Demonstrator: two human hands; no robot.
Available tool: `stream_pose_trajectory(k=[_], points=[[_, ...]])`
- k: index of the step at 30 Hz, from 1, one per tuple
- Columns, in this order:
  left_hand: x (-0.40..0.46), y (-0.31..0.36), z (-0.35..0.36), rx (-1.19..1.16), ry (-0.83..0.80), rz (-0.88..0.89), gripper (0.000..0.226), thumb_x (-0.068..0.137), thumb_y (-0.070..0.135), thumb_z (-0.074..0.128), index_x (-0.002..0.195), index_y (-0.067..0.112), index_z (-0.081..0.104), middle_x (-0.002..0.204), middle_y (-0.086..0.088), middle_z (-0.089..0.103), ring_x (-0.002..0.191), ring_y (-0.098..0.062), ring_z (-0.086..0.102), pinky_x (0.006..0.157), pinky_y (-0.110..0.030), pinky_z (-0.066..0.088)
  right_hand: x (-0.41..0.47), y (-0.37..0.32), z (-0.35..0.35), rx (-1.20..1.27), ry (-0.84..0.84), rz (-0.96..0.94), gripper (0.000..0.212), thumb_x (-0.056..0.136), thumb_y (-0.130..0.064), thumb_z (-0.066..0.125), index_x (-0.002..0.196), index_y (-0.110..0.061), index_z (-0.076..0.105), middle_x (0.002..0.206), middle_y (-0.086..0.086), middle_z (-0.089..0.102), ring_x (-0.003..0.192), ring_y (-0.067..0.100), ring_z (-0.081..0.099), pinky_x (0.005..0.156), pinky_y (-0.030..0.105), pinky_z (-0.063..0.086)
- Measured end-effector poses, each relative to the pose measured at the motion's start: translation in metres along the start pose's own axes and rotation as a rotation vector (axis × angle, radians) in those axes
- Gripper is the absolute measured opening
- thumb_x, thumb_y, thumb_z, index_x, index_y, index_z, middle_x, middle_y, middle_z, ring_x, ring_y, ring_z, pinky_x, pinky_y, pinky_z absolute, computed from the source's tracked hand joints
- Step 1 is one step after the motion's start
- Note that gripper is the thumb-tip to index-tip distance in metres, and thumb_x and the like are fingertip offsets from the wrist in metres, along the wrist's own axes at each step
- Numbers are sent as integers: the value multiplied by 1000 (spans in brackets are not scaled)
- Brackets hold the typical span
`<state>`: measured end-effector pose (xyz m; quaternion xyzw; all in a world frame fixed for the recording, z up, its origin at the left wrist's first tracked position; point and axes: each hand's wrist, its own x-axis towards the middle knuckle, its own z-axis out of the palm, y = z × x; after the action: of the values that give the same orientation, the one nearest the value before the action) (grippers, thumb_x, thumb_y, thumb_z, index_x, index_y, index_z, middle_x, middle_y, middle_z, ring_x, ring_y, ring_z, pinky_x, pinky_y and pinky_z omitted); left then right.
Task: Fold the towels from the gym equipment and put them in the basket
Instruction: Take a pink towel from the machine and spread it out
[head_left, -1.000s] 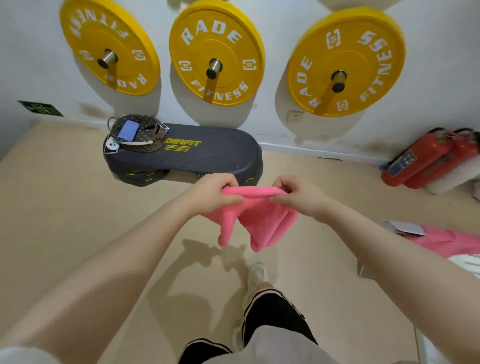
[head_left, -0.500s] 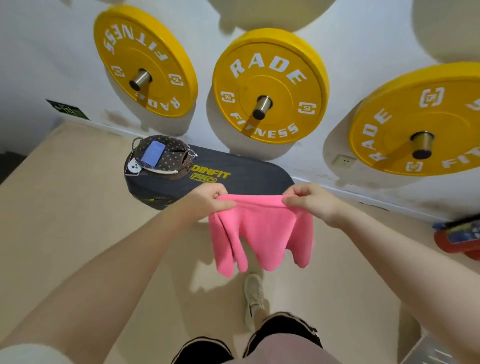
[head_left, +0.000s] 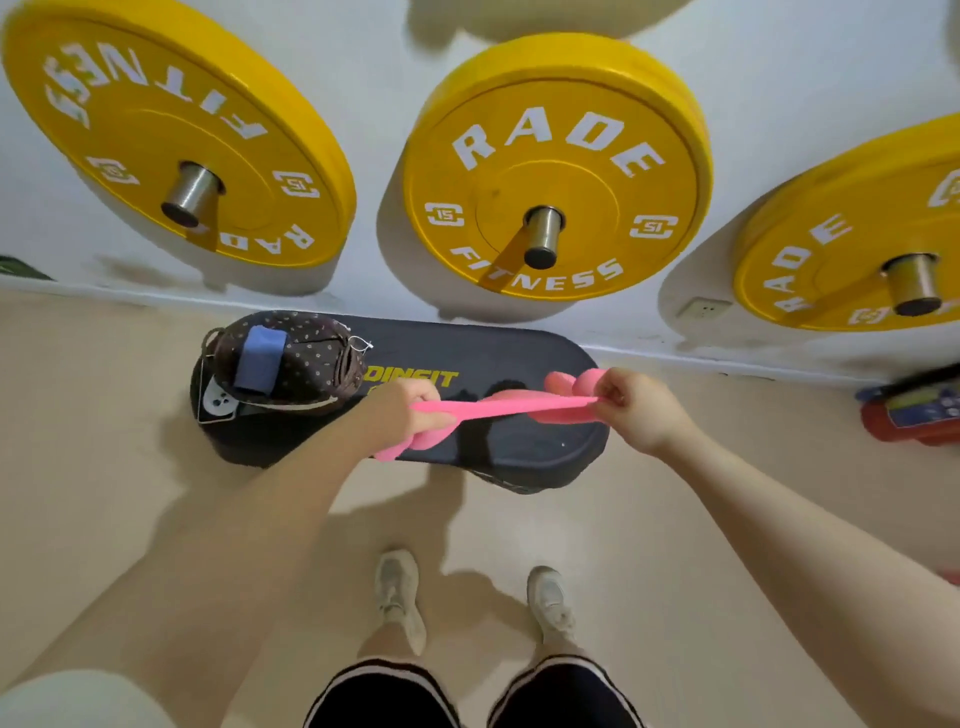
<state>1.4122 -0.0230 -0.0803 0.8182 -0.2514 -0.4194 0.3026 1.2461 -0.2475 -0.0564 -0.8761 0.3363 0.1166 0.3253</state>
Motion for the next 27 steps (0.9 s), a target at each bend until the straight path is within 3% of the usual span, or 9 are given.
stream_pose_trajectory(k=[2,7,11,12,14,17,22,25,27], points=[[15,-20,-9,23,-47,55,28,81,12,68,62,15,48,40,11,49,42,-2,39,49,-15,31,12,2,23,-15,14,80,5,84,-6,55,83,-10,57,83,3,54,77,23,47,61,25,31],[41,-64,-8,169,-79,109,34,81,10,67,64,20,39,49,8,45,43,-2,41,46,-11,33,40,16,72,2,-43,209,6,82,-11,58,85,-6,58,81,7,58,76,25,49,66,26,33],[76,-106,1,179,39,224,47,83,16,68,67,29,26,63,-2,42,60,-23,41,53,-24,40,78,30,98,-9,-26,171,5,83,-13,60,83,-9,57,83,8,59,76,25,47,67,28,34],[88,-114,4,176,73,248,44,83,21,66,68,30,26,64,-3,42,60,-23,41,54,-29,40,93,37,107,-22,-4,154,6,84,-13,59,85,-7,59,84,11,61,76,26,48,66,29,34],[123,-131,14,174,135,279,33,81,29,58,69,29,27,59,5,37,53,-12,34,52,-24,31,132,54,129,-42,33,123,11,86,-13,58,89,-3,59,86,15,64,77,29,51,65,31,35],[198,-169,39,189,228,240,23,88,23,59,81,17,38,60,8,39,53,-7,36,53,-19,29,203,91,175,-77,80,84,11,86,-11,55,93,-3,59,91,17,64,86,34,56,69,35,40],[312,-250,78,290,307,209,19,87,20,62,92,9,47,70,-2,49,68,-25,47,65,-35,37,297,148,262,-182,143,50,15,90,-15,48,99,-8,58,97,17,63,90,37,57,66,35,41],[362,-281,89,404,345,231,23,88,23,61,100,7,50,69,0,47,69,-26,50,63,-32,32,340,165,293,-253,245,53,19,91,-16,43,103,-11,57,102,16,62,92,37,57,65,33,37],[386,-294,90,493,338,231,18,87,26,61,90,12,50,69,2,47,69,-24,47,63,-29,28,361,171,306,-270,301,48,20,91,-16,43,104,-11,57,104,17,60,94,38,56,66,34,36]])
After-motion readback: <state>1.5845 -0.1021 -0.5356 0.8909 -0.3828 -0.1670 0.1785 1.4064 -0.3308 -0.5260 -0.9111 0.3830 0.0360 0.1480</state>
